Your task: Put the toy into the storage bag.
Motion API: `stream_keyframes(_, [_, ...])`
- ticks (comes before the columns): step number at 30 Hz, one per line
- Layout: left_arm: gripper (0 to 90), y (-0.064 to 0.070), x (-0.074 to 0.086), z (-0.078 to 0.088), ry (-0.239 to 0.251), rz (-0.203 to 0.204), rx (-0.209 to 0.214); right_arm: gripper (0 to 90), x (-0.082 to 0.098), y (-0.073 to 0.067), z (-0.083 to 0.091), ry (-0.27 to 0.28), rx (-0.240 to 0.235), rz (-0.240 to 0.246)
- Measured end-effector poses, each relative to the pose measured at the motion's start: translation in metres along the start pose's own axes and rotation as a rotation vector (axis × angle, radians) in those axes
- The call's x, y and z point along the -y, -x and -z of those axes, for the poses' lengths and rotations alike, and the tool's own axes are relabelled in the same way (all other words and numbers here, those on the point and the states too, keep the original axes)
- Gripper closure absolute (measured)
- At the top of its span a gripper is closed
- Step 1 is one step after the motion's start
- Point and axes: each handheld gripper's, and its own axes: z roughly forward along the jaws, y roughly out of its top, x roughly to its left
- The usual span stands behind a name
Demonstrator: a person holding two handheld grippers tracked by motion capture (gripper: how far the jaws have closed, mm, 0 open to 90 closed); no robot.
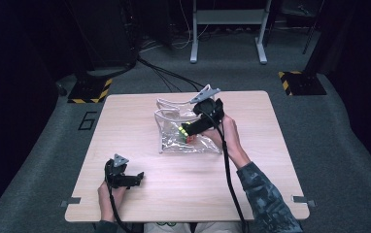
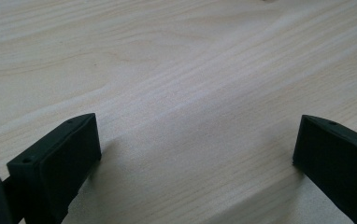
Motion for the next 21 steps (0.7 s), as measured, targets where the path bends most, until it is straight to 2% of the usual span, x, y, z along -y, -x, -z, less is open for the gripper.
stream_keyframes(9, [0.6, 0.0, 0.0, 0.0, 0.0, 0.005, 0.002, 0.0, 0.031, -0.017, 0.013, 0.02, -0.001, 0.022])
stream_keyframes(21, [0.6, 0.0, 0.0, 0.0, 0.003, 0.008, 0.002, 0.0, 0.078, -0.034, 0.003, -0.009, -0.002, 0.03])
